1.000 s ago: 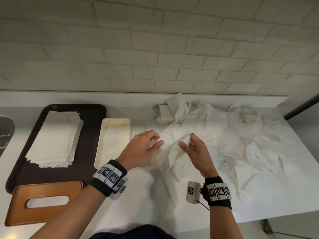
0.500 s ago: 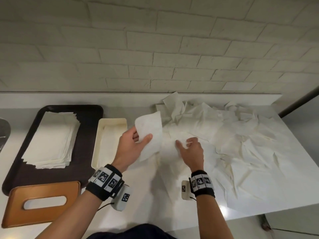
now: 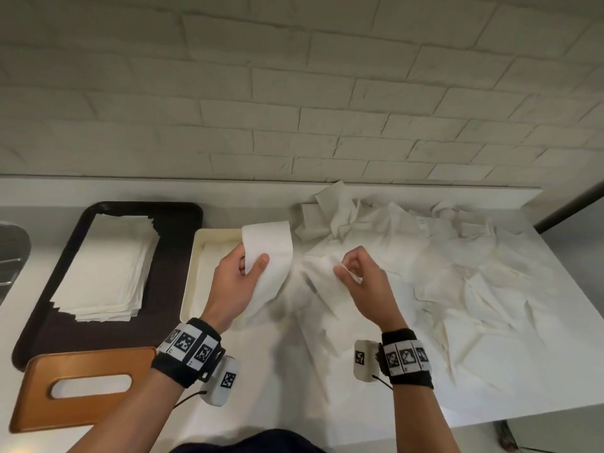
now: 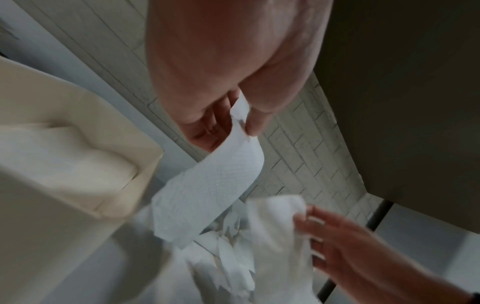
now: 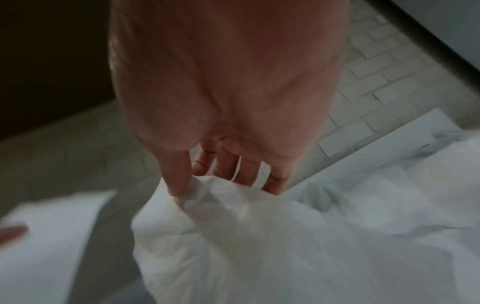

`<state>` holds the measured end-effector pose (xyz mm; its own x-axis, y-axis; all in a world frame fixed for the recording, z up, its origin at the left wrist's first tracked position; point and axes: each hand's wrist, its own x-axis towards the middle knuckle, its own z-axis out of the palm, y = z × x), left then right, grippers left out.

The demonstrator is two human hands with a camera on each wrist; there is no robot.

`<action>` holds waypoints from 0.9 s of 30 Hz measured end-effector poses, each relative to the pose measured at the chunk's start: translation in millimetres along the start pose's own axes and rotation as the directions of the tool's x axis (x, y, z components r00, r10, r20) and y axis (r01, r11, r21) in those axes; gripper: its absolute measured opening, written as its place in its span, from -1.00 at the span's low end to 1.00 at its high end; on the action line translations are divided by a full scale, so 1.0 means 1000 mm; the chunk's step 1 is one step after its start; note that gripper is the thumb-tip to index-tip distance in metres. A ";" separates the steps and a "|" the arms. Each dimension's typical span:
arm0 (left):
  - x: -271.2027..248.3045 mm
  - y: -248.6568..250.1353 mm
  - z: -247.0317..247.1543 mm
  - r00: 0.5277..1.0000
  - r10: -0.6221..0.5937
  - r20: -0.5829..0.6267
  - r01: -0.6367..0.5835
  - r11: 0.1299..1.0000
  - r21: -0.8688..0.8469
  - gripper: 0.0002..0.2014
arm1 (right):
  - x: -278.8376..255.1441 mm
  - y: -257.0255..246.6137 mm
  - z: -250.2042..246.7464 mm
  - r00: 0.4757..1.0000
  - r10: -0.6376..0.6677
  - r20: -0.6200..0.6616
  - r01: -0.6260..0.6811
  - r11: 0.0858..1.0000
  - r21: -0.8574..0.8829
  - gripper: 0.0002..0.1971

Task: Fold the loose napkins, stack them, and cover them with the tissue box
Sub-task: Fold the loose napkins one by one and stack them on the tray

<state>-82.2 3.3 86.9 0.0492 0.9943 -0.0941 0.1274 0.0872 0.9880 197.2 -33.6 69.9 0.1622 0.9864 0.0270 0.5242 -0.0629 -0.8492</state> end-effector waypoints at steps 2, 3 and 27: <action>0.001 0.003 0.003 1.000 0.005 0.010 -0.005 1.000 -0.002 -0.78 | -0.007 -0.032 -0.008 1.000 -0.015 0.012 0.011 0.972 0.234 -0.77; 0.001 0.004 0.005 1.000 0.004 0.030 -0.003 1.000 -0.027 -0.75 | -0.010 -0.048 -0.011 1.000 -0.022 0.023 0.012 0.938 0.346 -0.73; 0.006 0.024 -0.015 0.984 0.079 -0.163 -0.100 0.987 -0.129 -0.83 | -0.031 -0.104 0.121 0.981 -0.153 -0.122 0.174 0.968 0.182 -0.70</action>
<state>-93.4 12.2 112.0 -0.1027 0.9947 0.0054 -0.0067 -0.0061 1.0000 36.8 -39.5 93.3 0.1808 0.9583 0.2211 0.3833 0.1384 -0.9132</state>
